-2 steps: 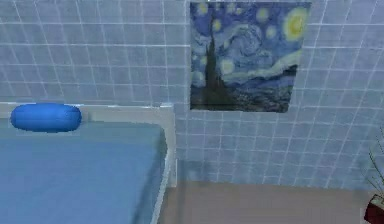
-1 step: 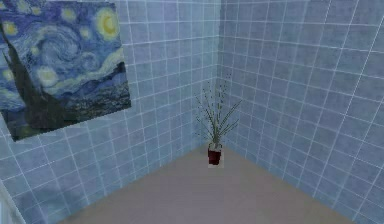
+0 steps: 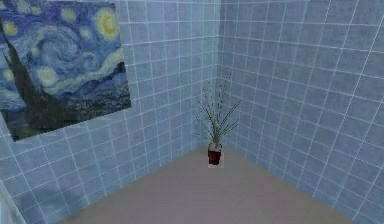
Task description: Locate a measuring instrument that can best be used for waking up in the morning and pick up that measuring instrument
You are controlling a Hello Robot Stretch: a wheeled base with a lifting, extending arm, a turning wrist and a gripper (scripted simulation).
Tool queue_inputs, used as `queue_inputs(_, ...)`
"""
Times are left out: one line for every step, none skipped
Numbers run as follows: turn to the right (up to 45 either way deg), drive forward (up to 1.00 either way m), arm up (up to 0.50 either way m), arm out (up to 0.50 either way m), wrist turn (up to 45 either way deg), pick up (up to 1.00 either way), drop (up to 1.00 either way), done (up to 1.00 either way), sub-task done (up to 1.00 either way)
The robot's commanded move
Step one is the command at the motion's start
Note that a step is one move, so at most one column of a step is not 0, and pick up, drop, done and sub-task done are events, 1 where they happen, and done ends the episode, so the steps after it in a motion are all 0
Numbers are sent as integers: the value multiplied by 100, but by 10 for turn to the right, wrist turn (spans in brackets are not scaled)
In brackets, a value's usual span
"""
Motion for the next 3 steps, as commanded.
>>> queue_inputs(-390, 0, 0, 0, 0, 0, 0, 0, 0)
queue_inputs(0, 20, 0, 0, 0, 0, 0, 0, 0)
queue_inputs(450, 0, 0, 0, 0, 0, 0, 0, 0)
